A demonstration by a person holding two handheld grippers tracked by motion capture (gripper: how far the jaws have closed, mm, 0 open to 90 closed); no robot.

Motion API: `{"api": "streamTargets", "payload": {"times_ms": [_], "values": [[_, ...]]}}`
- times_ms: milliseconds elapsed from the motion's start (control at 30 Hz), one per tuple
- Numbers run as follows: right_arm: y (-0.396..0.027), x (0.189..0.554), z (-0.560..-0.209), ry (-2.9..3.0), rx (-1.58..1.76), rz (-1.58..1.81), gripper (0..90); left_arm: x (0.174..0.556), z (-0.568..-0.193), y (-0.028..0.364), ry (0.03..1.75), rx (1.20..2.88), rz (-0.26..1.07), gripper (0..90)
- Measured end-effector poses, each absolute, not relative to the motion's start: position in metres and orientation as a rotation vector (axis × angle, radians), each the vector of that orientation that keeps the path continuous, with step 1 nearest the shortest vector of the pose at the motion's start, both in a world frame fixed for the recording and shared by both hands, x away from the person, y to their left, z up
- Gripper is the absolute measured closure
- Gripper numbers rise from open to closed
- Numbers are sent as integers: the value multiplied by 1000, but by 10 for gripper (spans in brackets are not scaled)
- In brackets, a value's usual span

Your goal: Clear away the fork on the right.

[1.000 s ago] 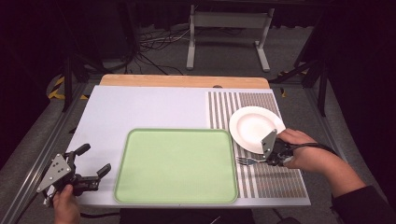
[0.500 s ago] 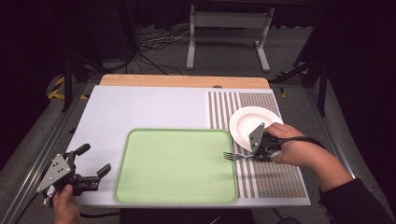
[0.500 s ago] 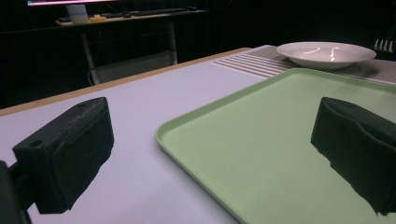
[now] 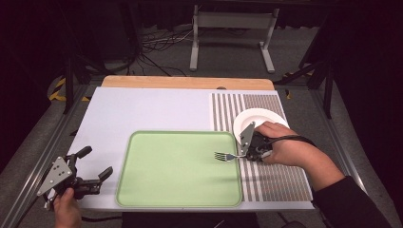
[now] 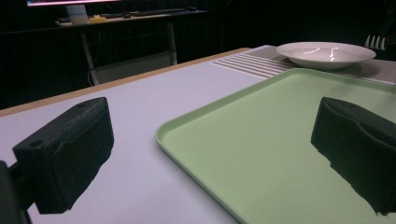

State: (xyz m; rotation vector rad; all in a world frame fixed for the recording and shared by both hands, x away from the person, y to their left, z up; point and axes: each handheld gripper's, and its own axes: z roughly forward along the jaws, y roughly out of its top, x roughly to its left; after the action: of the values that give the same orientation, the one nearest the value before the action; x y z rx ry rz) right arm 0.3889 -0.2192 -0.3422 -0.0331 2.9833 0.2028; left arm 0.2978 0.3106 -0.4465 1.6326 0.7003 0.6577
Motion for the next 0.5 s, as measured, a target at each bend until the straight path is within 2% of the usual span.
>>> {"api": "streamTargets", "payload": {"times_ms": [500], "values": [[-189,387,-345,3013,362,290,784,298,-447,311,700,1629,658,0]]}}
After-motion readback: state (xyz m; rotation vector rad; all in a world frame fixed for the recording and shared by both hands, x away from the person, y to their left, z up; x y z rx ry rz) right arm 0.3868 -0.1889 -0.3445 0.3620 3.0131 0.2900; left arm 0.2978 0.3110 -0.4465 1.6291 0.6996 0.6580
